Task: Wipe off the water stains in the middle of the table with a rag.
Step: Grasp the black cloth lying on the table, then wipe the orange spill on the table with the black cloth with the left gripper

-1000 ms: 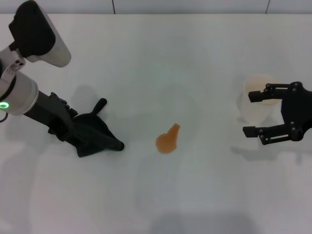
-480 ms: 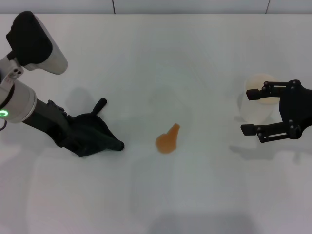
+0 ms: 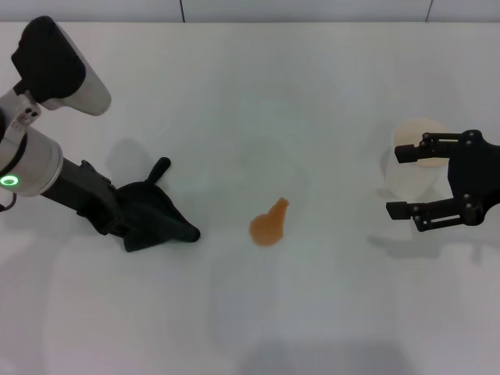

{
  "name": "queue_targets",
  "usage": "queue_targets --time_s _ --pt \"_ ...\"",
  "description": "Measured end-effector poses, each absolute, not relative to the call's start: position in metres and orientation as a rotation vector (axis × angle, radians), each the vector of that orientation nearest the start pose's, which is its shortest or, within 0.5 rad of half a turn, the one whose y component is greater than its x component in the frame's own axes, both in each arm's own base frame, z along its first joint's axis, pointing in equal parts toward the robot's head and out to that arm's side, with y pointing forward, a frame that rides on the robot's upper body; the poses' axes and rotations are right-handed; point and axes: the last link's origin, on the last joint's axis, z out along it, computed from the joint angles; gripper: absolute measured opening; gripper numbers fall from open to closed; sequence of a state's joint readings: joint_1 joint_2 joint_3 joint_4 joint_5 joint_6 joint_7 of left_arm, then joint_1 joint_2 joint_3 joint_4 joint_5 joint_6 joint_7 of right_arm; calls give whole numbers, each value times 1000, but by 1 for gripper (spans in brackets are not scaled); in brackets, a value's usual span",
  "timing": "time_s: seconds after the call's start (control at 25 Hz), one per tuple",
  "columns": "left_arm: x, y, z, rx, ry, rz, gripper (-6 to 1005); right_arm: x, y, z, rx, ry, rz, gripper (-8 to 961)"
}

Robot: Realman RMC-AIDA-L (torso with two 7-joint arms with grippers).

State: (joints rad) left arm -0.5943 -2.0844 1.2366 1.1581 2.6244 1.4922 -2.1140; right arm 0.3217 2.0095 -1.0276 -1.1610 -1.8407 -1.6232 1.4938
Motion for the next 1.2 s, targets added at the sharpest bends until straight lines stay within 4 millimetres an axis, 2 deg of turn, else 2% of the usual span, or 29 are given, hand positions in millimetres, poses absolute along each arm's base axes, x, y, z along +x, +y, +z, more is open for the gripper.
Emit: queue_targets --time_s 0.16,0.4,0.48,0.92,1.2 --pt "-233 358 0 -2737 -667 573 614 238 308 55 -2825 231 460 844" --pt "-233 359 1 -2727 -679 572 406 239 308 56 -2823 233 461 844" --pt "-232 359 1 -2723 -685 570 173 239 307 56 -2823 234 461 844" --pt "-233 364 9 -2687 -731 513 66 239 307 57 -2820 233 460 844" --pt "-225 368 16 -2684 -752 406 70 239 307 57 -2821 232 460 844"
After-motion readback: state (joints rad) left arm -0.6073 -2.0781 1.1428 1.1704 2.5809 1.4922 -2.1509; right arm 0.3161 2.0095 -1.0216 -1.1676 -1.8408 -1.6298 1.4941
